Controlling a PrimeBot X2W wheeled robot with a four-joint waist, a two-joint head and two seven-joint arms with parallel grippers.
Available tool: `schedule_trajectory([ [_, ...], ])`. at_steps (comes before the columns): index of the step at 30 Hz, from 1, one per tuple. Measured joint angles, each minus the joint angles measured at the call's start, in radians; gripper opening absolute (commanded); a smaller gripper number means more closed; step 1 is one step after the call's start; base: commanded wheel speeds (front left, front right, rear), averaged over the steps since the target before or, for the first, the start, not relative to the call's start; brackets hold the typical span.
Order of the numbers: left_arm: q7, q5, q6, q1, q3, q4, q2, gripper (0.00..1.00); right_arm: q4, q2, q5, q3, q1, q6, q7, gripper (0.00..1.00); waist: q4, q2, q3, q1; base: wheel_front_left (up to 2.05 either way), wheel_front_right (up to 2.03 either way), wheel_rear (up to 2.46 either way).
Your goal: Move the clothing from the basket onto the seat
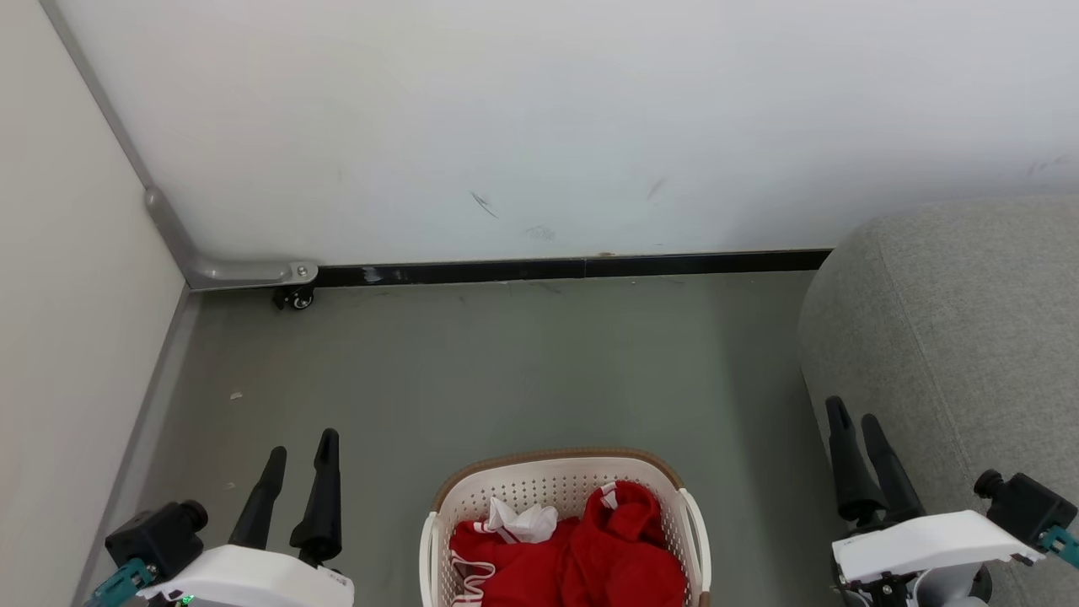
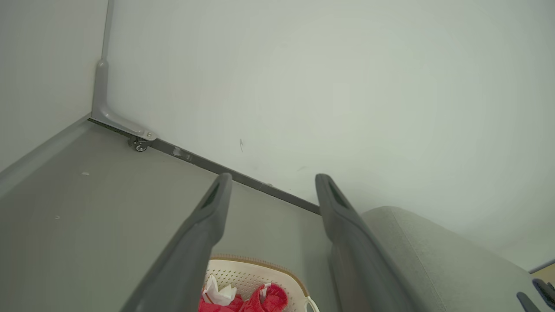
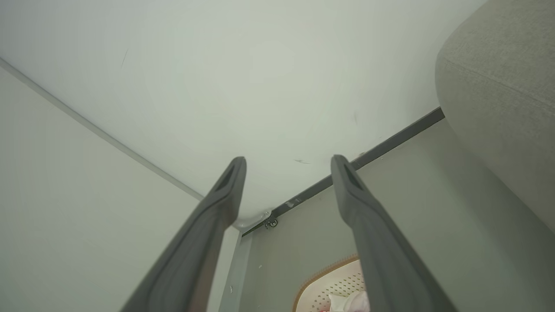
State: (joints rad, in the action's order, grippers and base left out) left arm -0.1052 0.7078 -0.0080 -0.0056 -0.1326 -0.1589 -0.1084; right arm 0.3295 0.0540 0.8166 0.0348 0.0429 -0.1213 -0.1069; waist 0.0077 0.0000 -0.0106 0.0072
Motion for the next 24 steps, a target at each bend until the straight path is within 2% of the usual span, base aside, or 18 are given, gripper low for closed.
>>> schedule_trajectory([
  [8, -0.029, -0.16, 0.043, 0.001, -0.037, 0.012, -0.016, 1.0, 0.005, -0.001, -0.15, 0.005, 0.0, -0.002, -0.018, 1.0, 0.0, 0.0, 0.005, -0.0048, 0.0, 0.0, 0.0],
  [24, -0.085, -0.425, 0.11, 0.006, -0.099, 0.021, -0.026, 1.0, 0.017, -0.006, -0.407, 0.007, 0.003, -0.002, -0.061, 1.0, -0.001, 0.0, 0.013, -0.0064, 0.0, 0.0, 0.0],
])
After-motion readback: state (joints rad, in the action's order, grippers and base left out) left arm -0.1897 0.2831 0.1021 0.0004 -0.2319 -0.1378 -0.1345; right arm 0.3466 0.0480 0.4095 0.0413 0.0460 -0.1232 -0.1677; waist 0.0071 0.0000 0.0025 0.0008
